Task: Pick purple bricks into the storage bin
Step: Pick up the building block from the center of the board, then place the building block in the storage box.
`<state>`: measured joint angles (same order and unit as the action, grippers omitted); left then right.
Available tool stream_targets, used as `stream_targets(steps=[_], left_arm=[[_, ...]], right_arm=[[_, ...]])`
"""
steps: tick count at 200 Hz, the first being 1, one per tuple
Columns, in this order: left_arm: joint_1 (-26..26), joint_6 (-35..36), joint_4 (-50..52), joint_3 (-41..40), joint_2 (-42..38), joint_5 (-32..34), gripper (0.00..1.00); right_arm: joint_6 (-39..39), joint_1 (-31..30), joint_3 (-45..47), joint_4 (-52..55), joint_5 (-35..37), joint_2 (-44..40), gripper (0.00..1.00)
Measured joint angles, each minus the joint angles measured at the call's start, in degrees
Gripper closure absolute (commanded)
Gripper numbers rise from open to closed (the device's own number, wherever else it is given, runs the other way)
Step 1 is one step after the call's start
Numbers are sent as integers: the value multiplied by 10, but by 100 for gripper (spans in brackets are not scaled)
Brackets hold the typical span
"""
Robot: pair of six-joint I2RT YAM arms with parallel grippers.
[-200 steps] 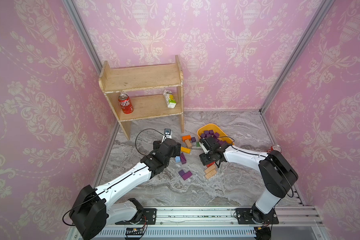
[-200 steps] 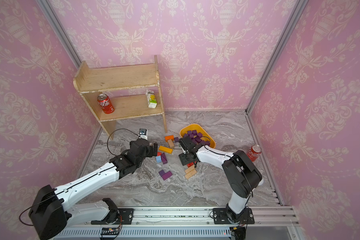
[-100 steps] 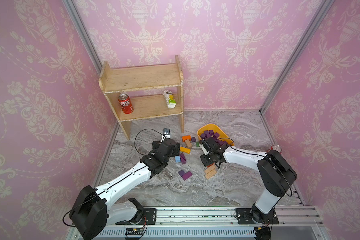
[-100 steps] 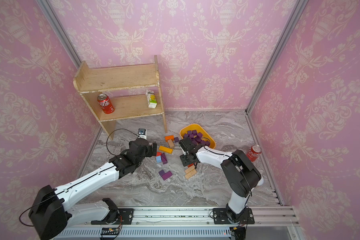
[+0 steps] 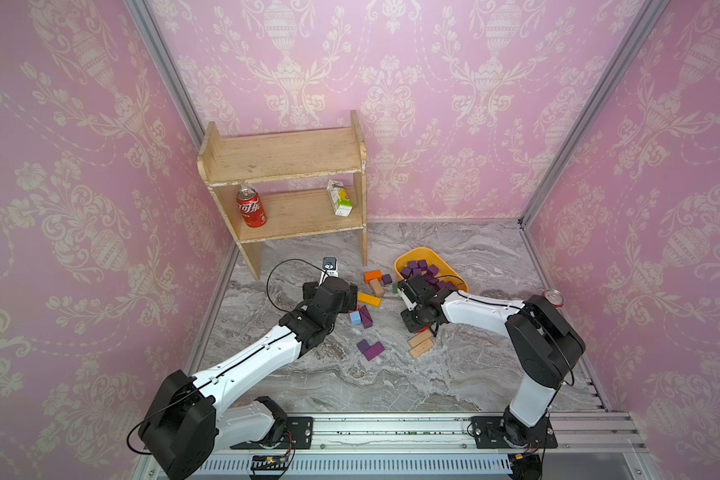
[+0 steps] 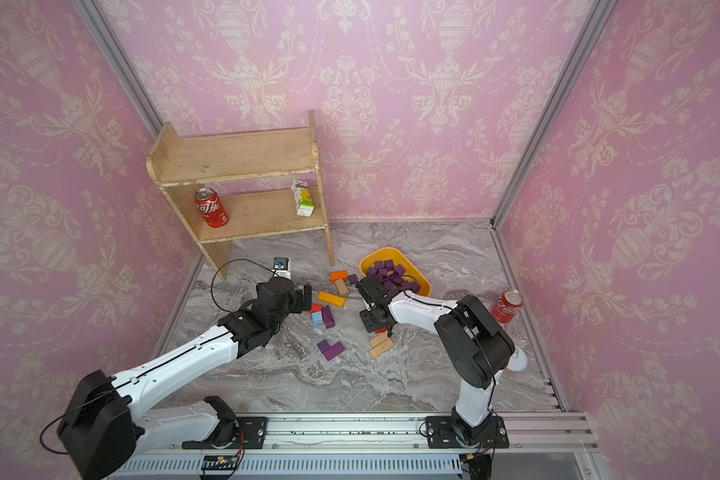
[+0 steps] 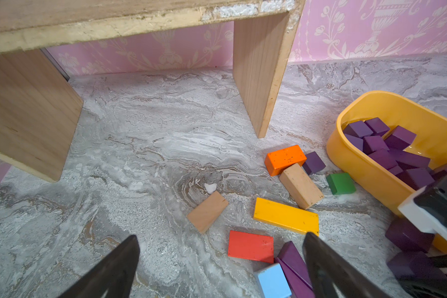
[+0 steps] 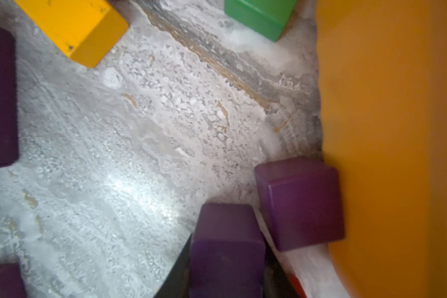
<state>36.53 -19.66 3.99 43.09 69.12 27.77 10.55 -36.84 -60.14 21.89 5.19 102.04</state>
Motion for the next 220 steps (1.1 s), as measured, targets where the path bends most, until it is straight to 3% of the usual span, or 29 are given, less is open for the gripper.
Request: stream_targets(steps=[50, 135, 170, 220], left_arm=[[0, -10, -17, -18, 0, 0, 1], [0, -10, -18, -18, 0, 0, 1], [-1, -10, -17, -13, 0, -2, 1], [-1, 9, -15, 53, 28, -29, 1]], right_arm=[[0, 0, -21, 5, -3, -6, 84], [10, 5, -41, 28, -12, -66, 82], [23, 52, -80, 32, -28, -108, 81], [31, 117, -145, 38, -22, -80, 82]])
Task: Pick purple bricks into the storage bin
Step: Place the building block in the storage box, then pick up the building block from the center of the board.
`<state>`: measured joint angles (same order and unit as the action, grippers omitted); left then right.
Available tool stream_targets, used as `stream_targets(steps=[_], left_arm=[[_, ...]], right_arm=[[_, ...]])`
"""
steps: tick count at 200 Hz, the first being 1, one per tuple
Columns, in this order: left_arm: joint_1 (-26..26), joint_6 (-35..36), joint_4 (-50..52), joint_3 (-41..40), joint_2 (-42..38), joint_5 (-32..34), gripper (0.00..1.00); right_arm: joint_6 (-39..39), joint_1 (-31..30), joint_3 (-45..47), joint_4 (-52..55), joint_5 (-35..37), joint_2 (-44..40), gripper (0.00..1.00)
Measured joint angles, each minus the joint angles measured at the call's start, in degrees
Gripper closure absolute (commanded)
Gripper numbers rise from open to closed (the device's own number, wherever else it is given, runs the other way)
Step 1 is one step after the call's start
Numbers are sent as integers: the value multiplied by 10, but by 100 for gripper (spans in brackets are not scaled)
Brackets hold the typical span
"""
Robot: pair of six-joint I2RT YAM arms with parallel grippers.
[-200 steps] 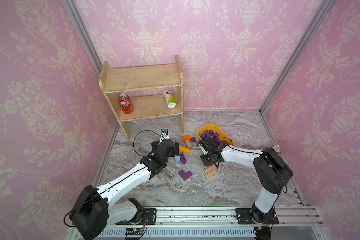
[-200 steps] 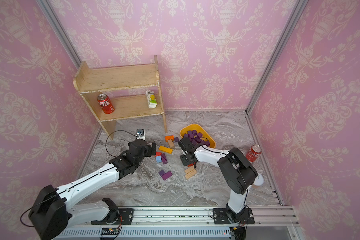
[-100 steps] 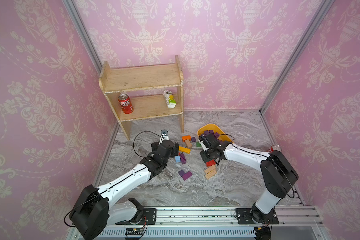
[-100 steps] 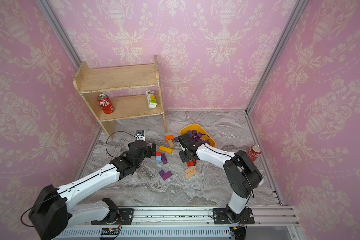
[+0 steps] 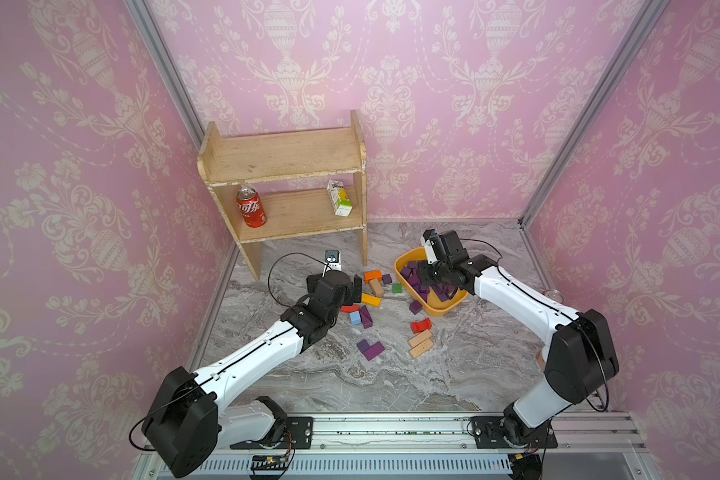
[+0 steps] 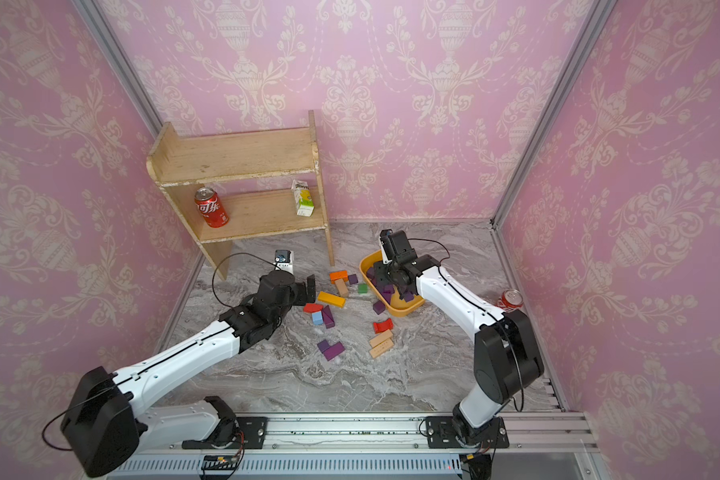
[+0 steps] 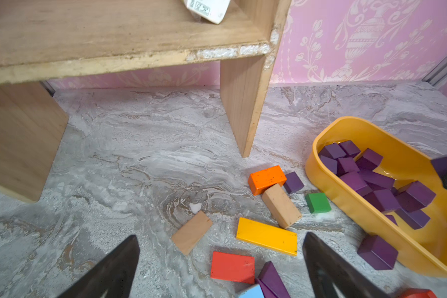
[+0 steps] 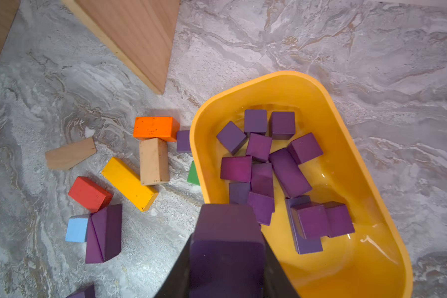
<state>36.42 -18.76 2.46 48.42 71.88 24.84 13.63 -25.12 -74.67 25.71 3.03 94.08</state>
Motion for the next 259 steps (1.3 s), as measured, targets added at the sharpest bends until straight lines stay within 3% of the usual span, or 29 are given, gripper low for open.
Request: stream_targets(steps=[15, 27, 55, 68, 141, 259], left_arm=[[0, 9, 4, 23, 20, -16, 1], [0, 18, 7, 40, 37, -31, 1], [0, 36, 8, 70, 68, -58, 1], [0, 40, 5, 78, 79, -73, 1], [0, 50, -11, 137, 169, -141, 1], [-2, 59, -6, 263, 337, -182, 1]], right_arm=[[-1, 15, -3, 2, 0, 14, 79], [-3, 26, -3, 5, 0, 23, 71], [-9, 52, -3, 8, 1, 33, 33], [-14, 62, -3, 7, 0, 33, 22], [-15, 66, 53, -12, -22, -7, 20], [-5, 67, 185, -57, -44, -182, 17]])
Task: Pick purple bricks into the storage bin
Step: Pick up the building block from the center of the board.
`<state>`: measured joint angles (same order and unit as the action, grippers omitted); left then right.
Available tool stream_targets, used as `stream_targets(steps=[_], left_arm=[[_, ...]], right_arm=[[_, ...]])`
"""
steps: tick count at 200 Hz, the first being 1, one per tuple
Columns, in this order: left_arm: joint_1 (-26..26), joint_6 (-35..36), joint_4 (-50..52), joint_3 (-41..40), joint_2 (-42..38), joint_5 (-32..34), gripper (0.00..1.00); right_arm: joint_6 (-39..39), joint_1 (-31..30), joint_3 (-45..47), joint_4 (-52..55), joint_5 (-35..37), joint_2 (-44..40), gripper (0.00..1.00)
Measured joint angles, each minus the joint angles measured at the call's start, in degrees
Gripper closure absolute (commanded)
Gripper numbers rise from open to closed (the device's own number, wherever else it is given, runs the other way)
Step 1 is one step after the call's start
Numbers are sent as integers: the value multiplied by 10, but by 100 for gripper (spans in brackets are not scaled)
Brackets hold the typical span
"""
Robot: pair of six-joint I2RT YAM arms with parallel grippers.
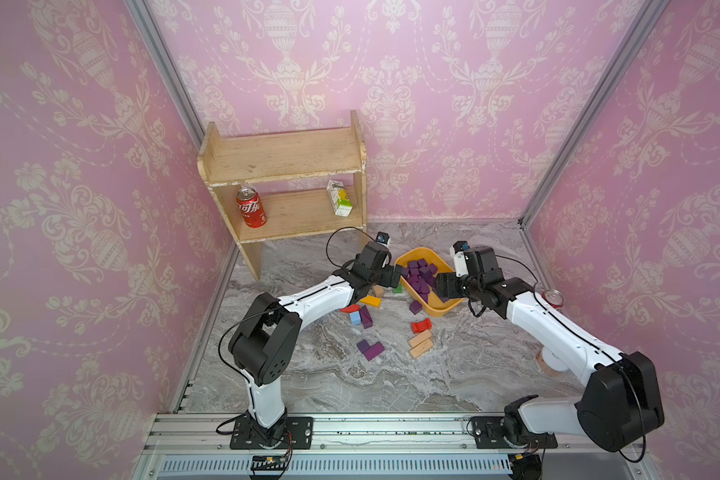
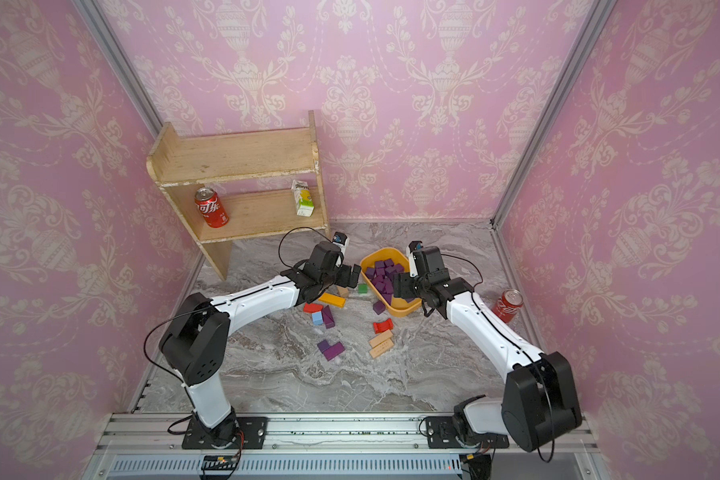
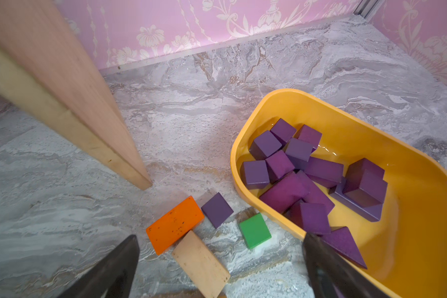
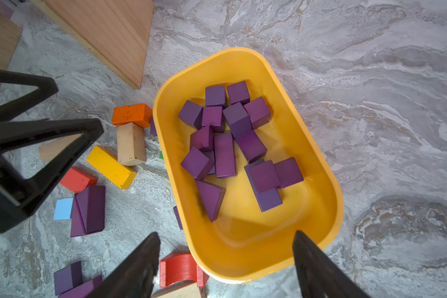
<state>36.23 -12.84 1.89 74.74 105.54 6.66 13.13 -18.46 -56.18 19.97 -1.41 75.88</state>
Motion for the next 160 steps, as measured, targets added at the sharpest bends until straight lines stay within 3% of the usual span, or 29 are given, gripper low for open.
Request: stream_targets(steps=[43, 160], left_arm=[[15, 17, 21, 44, 20, -2, 1], [59, 70, 15, 30, 52, -10, 4]], right_arm=[[3, 0, 13, -15, -28, -26, 17], [16, 26, -1, -16, -58, -10, 14]])
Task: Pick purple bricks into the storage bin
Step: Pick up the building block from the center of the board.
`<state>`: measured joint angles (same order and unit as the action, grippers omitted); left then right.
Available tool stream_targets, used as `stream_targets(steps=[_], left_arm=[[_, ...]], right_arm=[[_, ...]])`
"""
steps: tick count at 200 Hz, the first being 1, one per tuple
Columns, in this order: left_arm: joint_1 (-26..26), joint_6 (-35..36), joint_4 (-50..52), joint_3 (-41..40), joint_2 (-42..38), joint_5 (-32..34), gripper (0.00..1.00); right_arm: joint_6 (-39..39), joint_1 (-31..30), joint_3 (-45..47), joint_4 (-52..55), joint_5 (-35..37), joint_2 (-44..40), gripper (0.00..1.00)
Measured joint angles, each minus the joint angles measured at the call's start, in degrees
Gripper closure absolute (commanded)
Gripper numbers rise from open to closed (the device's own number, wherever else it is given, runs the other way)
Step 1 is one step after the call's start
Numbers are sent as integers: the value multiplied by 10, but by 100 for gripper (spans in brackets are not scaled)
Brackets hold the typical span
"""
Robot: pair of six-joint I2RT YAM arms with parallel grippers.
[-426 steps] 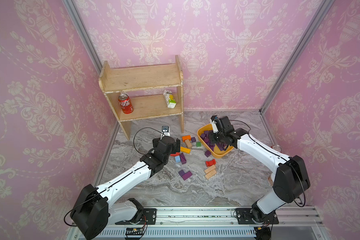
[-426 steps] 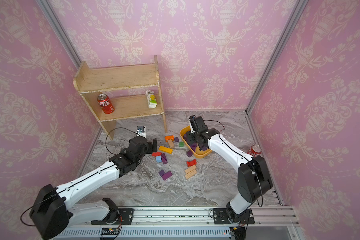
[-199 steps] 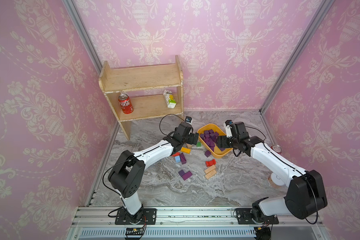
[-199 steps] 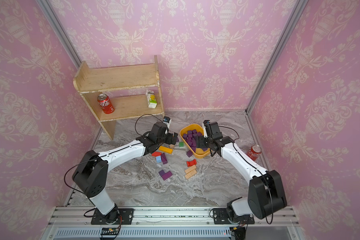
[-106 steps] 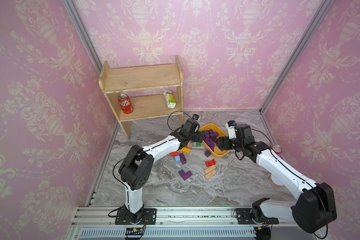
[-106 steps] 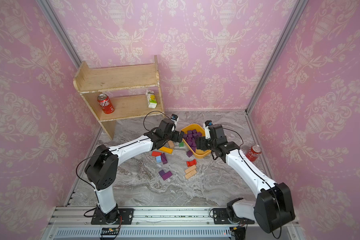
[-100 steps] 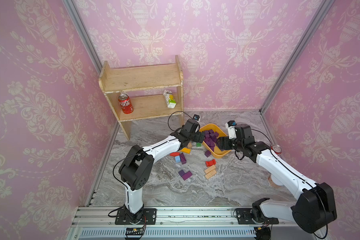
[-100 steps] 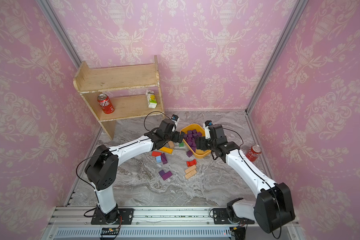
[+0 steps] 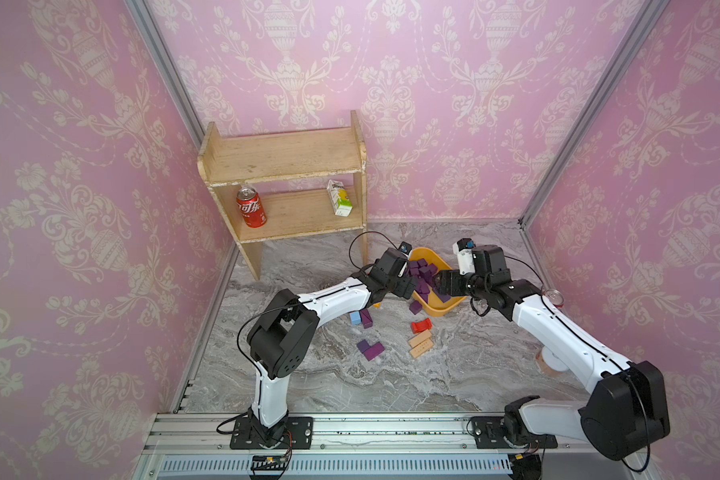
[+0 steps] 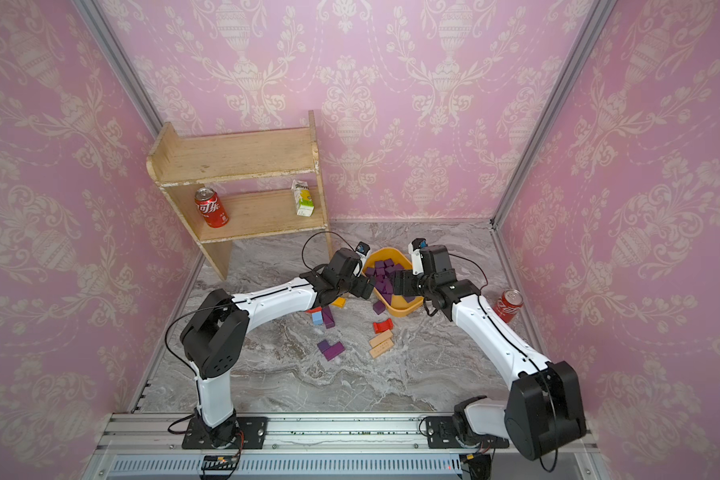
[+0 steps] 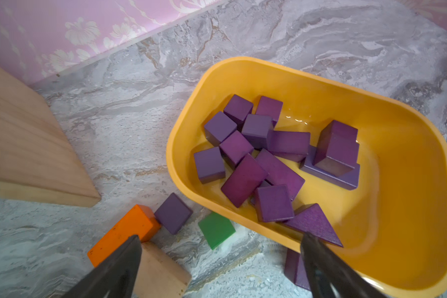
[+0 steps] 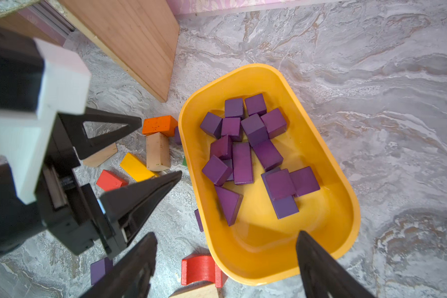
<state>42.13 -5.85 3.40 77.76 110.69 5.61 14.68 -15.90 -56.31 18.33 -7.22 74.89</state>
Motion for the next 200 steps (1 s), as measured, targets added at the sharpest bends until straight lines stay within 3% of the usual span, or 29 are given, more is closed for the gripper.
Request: stream_targets(steps=[90, 200], left_arm=[[28, 20, -52, -141, -30, -9, 8], [45, 10, -130, -141, -11, -82, 18]], right_arm=[[10, 36, 7, 3, -16, -4, 13], [13, 46, 24, 20, -14, -9, 9]])
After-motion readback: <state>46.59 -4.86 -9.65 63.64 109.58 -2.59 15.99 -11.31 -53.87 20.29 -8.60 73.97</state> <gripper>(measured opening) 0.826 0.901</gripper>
